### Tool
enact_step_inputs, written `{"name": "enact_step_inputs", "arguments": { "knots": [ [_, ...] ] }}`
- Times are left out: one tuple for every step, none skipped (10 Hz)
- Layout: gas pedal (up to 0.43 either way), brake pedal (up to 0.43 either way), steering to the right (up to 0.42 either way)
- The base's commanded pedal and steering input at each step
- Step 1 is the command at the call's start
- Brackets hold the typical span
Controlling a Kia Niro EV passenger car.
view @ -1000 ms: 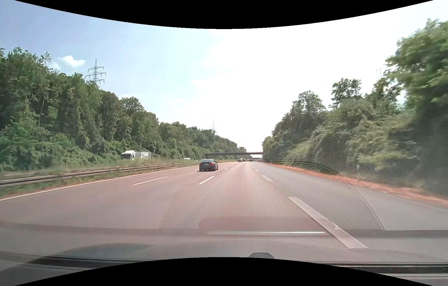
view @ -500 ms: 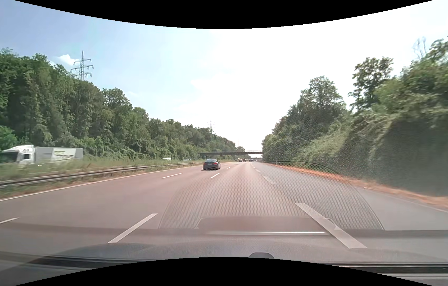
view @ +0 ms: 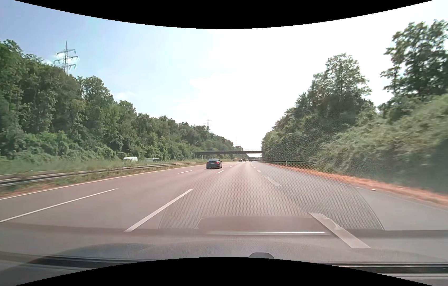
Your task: Follow the waypoints while adhering to traffic rules and regulations
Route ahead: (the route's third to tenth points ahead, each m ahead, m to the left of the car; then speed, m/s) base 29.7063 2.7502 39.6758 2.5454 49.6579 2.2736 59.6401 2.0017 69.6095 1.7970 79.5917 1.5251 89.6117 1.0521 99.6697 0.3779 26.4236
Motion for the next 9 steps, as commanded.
{"name": "enact_step_inputs", "arguments": {
  "knots": [
    [0.24, 0.0, 0.0],
    [0.24, 0.0, 0.0],
    [0.24, 0.0, 0.0],
    [0.24, 0.0, 0.0],
    [0.24, 0.0, 0.0],
    [0.24, 0.0, 0.0],
    [0.24, 0.0, 0.0],
    [0.24, 0.0, 0.0],
    [0.24, 0.0, 0.0]
  ]
}}
